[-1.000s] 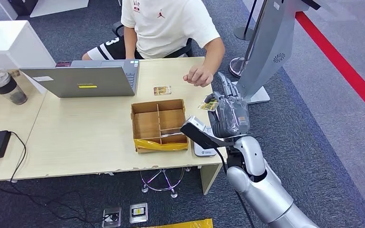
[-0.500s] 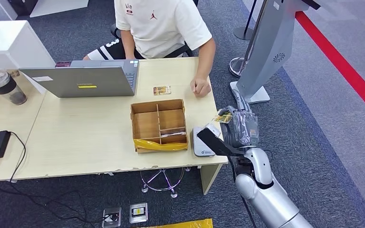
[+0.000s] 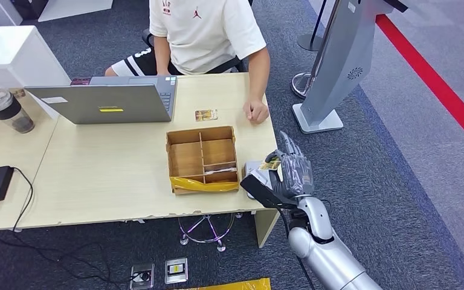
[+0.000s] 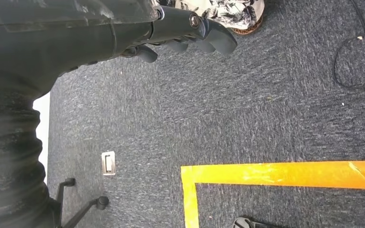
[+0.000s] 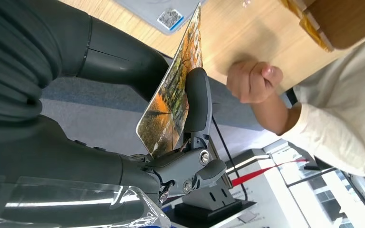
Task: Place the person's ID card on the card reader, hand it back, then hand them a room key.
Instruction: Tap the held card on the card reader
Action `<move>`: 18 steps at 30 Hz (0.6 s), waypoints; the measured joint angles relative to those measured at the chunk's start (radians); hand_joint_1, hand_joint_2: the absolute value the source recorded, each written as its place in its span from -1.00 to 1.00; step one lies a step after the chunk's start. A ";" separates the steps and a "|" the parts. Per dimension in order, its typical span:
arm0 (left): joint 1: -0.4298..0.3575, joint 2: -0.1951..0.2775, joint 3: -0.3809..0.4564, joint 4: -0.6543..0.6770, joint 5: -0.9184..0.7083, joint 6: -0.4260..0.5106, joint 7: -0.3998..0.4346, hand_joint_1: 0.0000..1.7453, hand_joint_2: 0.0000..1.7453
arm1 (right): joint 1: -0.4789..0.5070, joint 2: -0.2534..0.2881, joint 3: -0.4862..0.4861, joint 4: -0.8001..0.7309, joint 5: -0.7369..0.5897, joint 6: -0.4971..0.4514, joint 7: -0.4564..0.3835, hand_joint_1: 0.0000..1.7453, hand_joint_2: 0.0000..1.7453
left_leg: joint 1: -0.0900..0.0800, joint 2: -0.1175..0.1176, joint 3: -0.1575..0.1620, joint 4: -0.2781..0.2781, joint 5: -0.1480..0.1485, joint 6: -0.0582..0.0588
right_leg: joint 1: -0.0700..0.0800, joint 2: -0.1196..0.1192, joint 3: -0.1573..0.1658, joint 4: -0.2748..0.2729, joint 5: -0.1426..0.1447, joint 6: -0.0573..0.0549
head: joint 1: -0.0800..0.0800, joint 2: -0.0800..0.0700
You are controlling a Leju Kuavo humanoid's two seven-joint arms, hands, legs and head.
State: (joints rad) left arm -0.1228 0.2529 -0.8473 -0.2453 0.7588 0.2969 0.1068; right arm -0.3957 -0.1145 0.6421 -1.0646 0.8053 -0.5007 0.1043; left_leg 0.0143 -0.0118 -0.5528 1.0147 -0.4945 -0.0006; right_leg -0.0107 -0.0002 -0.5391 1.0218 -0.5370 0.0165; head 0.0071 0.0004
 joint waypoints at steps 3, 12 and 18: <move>0.000 0.000 0.000 0.000 -0.005 0.000 0.000 -1.00 1.00 | -0.005 0.013 0.012 0.028 -0.006 0.000 -0.004 1.00 1.00 | 0.000 0.000 0.000 0.000 0.000 0.000 | 0.000 0.000 0.000 0.000 0.000 0.000 | 0.000 0.000; 0.000 0.000 0.000 0.000 -0.009 0.000 0.000 -1.00 1.00 | -0.014 0.034 0.029 0.087 -0.016 -0.005 -0.012 1.00 1.00 | 0.000 0.000 0.000 0.000 0.000 0.000 | 0.000 0.000 0.000 0.000 0.000 0.000 | 0.000 0.000; 0.000 0.000 0.000 0.000 -0.011 0.000 0.000 -1.00 1.00 | -0.023 0.040 0.036 0.113 -0.024 -0.007 -0.011 1.00 1.00 | 0.000 0.000 0.000 0.000 0.000 0.000 | 0.000 0.000 0.000 0.000 0.000 0.000 | 0.000 0.000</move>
State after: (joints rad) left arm -0.1228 0.2529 -0.8473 -0.2453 0.7482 0.2965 0.1068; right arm -0.4184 -0.0742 0.6780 -0.9520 0.7814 -0.5075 0.0936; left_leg 0.0143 -0.0117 -0.5527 1.0148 -0.4945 -0.0006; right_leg -0.0107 -0.0001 -0.5392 1.0218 -0.5370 0.0165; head 0.0071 0.0004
